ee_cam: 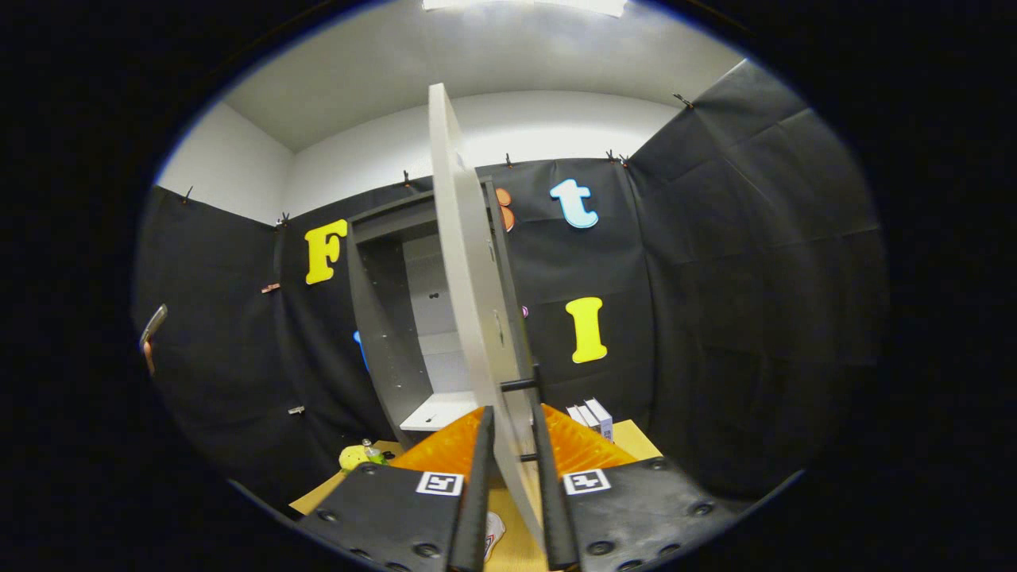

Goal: Open the shoe cabinet door, grab the shoes and put them into the shoe cabinet, then close the shoe cabinet door.

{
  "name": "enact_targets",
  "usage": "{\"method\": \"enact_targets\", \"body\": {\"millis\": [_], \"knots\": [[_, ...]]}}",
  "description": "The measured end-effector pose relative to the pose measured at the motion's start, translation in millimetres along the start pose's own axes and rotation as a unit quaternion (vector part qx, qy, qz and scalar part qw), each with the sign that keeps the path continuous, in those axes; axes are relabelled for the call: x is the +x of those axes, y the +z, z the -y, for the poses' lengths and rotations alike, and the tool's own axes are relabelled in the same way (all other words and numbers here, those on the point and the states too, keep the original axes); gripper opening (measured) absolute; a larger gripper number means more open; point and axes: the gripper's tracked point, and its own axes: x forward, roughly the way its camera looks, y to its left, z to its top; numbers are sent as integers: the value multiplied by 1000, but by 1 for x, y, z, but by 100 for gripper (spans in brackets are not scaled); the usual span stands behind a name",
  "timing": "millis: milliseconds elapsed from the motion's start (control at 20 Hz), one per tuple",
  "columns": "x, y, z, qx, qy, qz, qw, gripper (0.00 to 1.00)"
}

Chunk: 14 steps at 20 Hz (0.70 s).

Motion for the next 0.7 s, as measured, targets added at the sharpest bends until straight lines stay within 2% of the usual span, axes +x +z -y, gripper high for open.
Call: {"method": "enact_targets", "body": {"millis": [200, 300, 400, 700], "knots": [[-15, 5, -42, -13, 34, 19, 999, 85], [-21, 2, -69, -23, 53, 29, 998, 91], [-19, -22, -90, -25, 60, 10, 998, 97], [8, -141, -130, -7, 42, -138, 990, 98]]}}
